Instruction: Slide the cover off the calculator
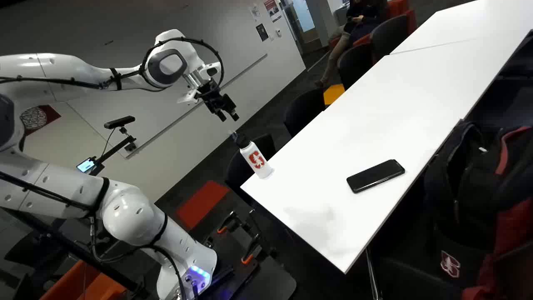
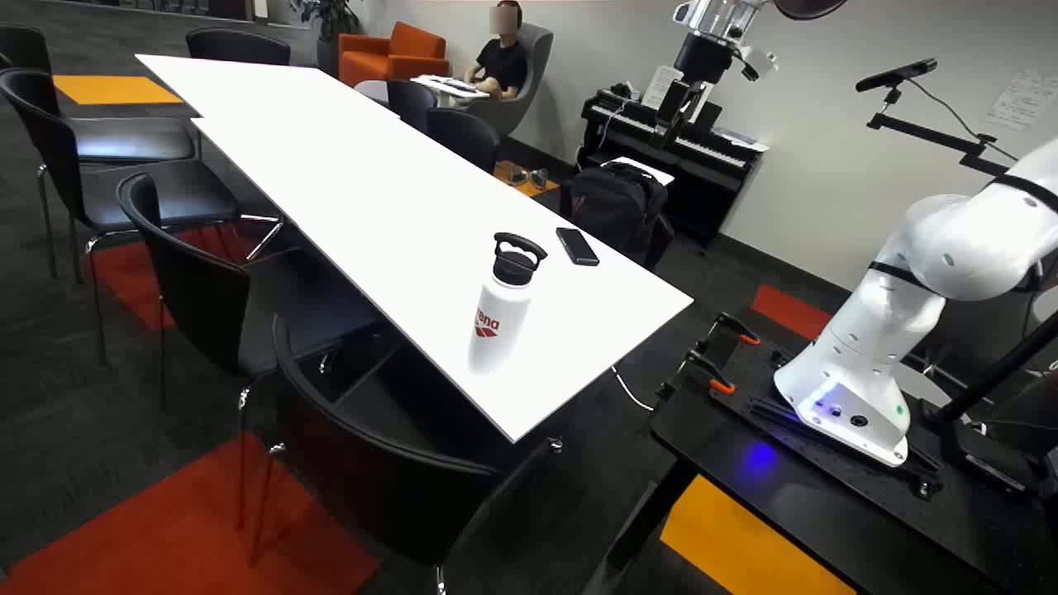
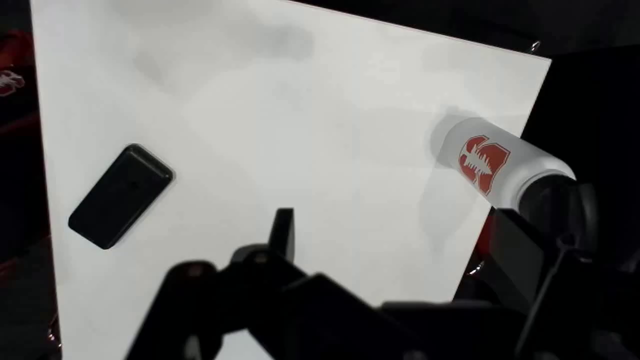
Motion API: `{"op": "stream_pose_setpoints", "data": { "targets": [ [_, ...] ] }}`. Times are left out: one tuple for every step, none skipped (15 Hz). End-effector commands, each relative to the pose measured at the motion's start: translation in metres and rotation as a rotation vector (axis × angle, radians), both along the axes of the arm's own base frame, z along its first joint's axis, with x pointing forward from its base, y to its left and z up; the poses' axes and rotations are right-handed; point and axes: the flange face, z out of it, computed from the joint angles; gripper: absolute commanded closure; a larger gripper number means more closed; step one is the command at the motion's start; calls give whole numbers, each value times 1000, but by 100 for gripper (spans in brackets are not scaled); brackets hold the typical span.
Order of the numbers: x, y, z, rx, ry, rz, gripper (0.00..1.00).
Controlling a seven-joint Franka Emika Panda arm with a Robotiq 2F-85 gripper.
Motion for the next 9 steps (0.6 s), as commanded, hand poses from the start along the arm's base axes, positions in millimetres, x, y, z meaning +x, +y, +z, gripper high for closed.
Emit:
{"op": "stream_pose_setpoints", "data": {
  "targets": [
    [0, 0, 1, 0, 1, 0, 0],
    [0, 0, 1, 0, 1, 0, 0],
    [0, 0, 1, 0, 1, 0, 0],
    [0, 0, 1, 0, 1, 0, 0],
    [0, 0, 1, 0, 1, 0, 0],
    [0, 0, 1, 0, 1, 0, 0],
    [0, 0, 1, 0, 1, 0, 0],
    [5, -1, -1, -17, -19, -18, 0],
    [12, -5, -3, -31, -58, -36, 0]
  ]
}}
